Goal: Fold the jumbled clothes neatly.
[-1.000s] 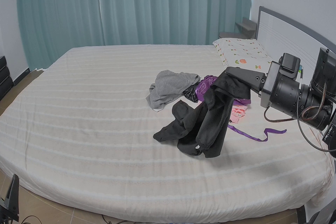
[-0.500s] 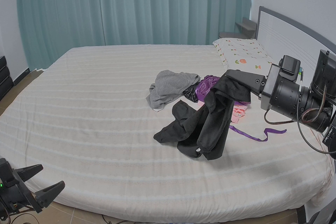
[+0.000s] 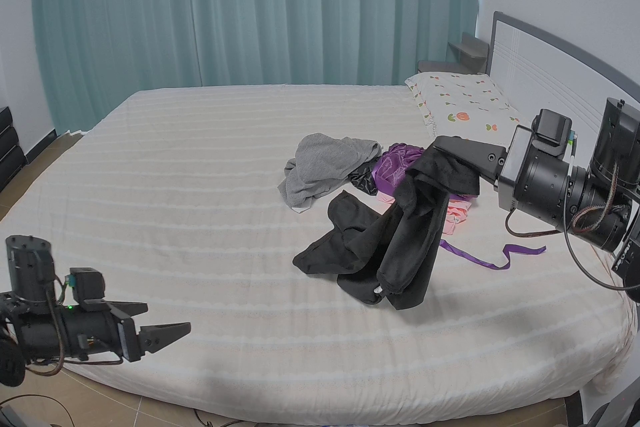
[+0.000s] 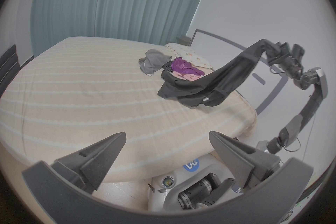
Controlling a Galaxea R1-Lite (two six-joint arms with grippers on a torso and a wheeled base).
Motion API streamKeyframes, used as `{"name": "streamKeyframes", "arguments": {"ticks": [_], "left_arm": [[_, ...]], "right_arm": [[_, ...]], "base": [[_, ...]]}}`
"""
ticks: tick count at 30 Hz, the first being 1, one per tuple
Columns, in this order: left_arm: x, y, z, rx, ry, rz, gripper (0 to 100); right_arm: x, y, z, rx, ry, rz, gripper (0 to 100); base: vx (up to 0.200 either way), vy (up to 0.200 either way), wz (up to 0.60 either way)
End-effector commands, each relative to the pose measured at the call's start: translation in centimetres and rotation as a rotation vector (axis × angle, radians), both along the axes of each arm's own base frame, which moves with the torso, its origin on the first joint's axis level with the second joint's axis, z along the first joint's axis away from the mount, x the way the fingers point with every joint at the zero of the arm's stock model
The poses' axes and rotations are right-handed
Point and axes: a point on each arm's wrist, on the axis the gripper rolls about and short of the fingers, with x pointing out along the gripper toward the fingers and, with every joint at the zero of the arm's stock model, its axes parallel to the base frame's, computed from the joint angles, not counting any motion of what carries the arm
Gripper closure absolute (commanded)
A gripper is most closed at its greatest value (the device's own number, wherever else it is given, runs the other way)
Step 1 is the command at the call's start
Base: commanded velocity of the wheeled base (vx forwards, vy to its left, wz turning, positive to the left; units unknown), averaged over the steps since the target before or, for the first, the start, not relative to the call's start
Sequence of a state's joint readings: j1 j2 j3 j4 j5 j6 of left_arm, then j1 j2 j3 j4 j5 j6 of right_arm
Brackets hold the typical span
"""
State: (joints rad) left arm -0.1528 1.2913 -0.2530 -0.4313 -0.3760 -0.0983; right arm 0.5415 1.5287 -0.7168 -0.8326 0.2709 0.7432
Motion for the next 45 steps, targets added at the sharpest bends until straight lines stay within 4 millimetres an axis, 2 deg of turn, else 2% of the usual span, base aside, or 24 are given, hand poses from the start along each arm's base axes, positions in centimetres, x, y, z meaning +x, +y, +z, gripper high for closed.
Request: {"name": "streamKeyframes", "arguments": {"ticks": [1, 2, 4, 6, 7, 16, 19, 22, 23, 25, 31, 32, 35, 36, 40, 45], "left_arm": [[6.9, -2.8, -4.0, 0.082, 0.104, 0.009, 0], [7.0, -2.8, -4.1, 0.083, 0.105, 0.012, 0], [9.1, -4.3, -5.6, 0.081, 0.121, 0.022, 0], [9.8, -4.9, -6.1, 0.080, 0.126, 0.032, 0], [11.0, -6.0, -6.8, 0.081, 0.125, 0.054, 0], [15.2, -10.2, -9.5, 0.087, 0.104, 0.000, 0], [16.0, -11.6, -10.3, 0.081, 0.108, -0.021, 0], [16.4, -12.1, -10.7, 0.082, 0.109, -0.030, 0], [17.0, -13.0, -11.4, 0.081, 0.104, -0.047, 0], [17.5, -13.7, -11.9, 0.082, 0.099, -0.058, 0], [18.9, -14.8, -13.5, 0.088, 0.097, -0.072, 0], [19.6, -15.1, -13.9, 0.085, 0.088, -0.070, 0], [20.3, -15.5, -14.1, 0.085, 0.076, -0.066, 0], [21.1, -16.2, -14.6, 0.087, 0.060, -0.059, 0], [21.7, -17.4, -15.7, 0.115, 0.038, -0.055, 0], [22.9, -18.7, -16.2, 0.119, -0.006, -0.060, 0]], "right_arm": [[1.0, -0.6, -0.3, -0.007, 0.011, -0.035, 100], [1.0, -0.5, -0.4, -0.008, 0.012, -0.035, 100], [1.0, -0.6, -0.4, -0.007, 0.013, -0.038, 100], [1.1, -0.7, -0.4, -0.007, 0.013, -0.042, 100], [1.3, -1.0, -0.4, -0.008, 0.012, -0.055, 100], [1.3, -0.9, -0.2, -0.005, 0.004, -0.058, 100], [1.1, -0.8, 0.0, -0.003, -0.002, -0.050, 100], [1.1, -0.8, 0.0, -0.003, -0.006, -0.049, 100], [1.1, -0.8, 0.1, -0.008, -0.014, -0.050, 100], [1.1, -0.8, 0.1, -0.015, -0.025, -0.052, 100], [0.8, -0.6, 0.4, -0.016, -0.036, -0.040, 100], [0.9, -0.6, 0.5, -0.014, -0.041, -0.040, 100], [0.9, -0.5, 0.8, -0.010, -0.052, -0.039, 100], [0.9, -0.5, 0.9, -0.009, -0.057, -0.041, 100], [0.9, -0.5, 1.1, -0.005, -0.063, -0.041, 100], [0.9, -0.5, 1.1, -0.006, -0.064, -0.042, 100]], "base": [[0.000, 0.000, 0.00], [0.000, 0.000, 0.00], [0.000, 0.000, 0.00], [0.000, 0.000, 0.00], [0.000, 0.000, 0.00], [0.000, 0.000, 0.00], [0.000, 0.000, 0.00], [0.000, 0.000, 0.00], [0.000, 0.000, 0.00], [0.000, 0.000, 0.00], [0.000, 0.000, 0.00], [0.000, 0.000, 0.00], [0.000, 0.000, 0.00], [0.000, 0.000, 0.00], [0.000, 0.000, 0.00], [0.000, 0.000, 0.00]]}}
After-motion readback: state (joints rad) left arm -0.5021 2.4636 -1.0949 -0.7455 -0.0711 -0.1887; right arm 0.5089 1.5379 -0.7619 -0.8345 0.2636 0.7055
